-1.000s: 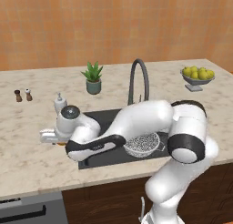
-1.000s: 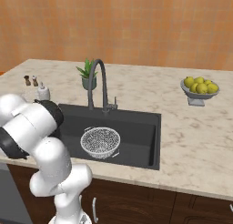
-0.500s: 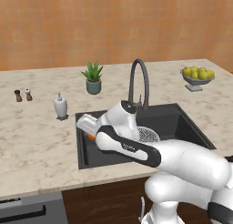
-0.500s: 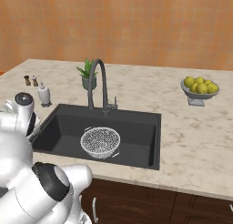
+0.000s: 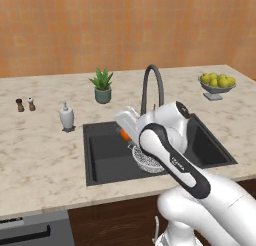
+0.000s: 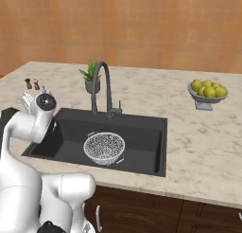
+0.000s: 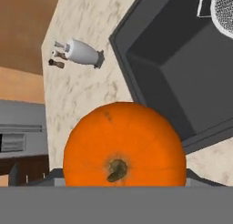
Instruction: Put the colander in the sink, put the orange in the colander, and turn on the sink faucet and pour water over the colander.
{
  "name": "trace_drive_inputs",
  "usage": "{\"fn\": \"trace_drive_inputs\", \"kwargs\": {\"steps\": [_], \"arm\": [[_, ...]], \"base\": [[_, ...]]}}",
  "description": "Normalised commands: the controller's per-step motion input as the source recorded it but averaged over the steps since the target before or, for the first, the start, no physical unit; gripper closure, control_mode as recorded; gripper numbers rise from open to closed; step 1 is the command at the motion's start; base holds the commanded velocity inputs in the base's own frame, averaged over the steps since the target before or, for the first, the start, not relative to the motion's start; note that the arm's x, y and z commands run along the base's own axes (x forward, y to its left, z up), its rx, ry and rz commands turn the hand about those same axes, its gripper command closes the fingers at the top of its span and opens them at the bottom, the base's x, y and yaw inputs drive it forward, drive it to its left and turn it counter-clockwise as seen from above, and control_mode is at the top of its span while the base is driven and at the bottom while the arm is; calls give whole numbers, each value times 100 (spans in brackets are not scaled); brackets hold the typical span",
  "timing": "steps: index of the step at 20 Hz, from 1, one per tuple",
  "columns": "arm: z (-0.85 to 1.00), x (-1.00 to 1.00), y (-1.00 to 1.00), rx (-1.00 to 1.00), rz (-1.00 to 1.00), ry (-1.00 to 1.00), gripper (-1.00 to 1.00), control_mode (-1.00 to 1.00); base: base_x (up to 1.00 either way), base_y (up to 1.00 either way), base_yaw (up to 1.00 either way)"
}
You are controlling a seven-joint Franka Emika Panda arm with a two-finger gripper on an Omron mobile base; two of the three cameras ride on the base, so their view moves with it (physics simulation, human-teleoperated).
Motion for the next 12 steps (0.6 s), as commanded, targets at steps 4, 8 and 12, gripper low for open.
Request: {"fn": "trace_drive_inputs", "kwargs": {"steps": [4,8,12], "arm": [[63,0,-92,8,-6,18,100,-100],[46,0,-100,12,-8,21,100,-100],[51,0,-100,14,-5,13,100,-100]], "base": [[0,0,0],[0,0,0],[0,0,0]]}}
